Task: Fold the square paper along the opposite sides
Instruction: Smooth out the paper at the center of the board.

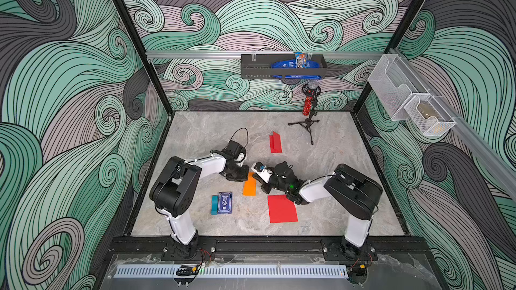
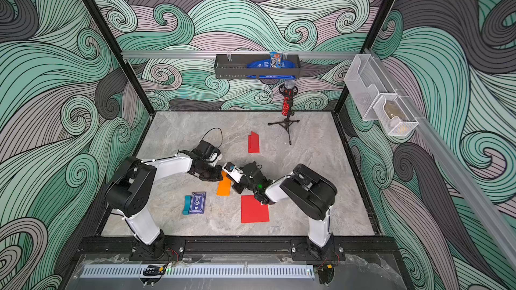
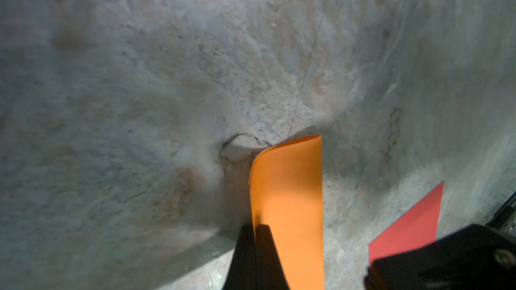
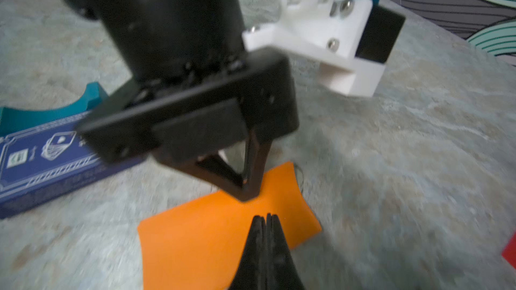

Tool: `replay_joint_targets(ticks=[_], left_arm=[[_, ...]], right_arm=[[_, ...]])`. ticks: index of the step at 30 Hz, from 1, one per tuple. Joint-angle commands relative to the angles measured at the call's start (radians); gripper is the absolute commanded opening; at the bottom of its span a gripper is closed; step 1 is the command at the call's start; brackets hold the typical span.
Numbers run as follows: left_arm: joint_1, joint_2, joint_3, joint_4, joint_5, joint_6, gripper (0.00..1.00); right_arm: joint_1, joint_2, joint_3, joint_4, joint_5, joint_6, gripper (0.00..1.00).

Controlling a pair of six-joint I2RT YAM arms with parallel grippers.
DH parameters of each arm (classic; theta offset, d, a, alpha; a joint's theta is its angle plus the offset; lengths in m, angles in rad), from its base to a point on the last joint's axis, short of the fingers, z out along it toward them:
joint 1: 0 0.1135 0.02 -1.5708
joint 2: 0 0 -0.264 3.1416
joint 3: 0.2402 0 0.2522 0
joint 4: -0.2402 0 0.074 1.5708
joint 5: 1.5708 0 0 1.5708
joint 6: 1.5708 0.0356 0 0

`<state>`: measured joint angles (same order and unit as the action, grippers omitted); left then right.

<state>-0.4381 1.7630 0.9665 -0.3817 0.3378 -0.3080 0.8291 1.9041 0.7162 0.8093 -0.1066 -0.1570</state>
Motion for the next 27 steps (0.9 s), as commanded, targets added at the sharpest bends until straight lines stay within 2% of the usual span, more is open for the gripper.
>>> replay_joint_targets(ticks=[1, 9, 27], left_arm=[[0.004, -0.006, -0.014, -0.026, -0.021, -0.01, 0.0], [0.005, -0.014, -0.018, -0.023, -0.02, -0.014, 0.0], [0.004, -0.014, -0.015, -0.025, -0.036, -0.017, 0.0]], right_arm=[[0.001, 0.078, 0.056, -0.008, 0.026, -0.011, 0.0], [-0.039, 0.157, 0.072, -0.031, 0.073, 0.0, 0.0], [-0.072, 0.135, -0.015, -0.028, 0.15, 0.002, 0.0]])
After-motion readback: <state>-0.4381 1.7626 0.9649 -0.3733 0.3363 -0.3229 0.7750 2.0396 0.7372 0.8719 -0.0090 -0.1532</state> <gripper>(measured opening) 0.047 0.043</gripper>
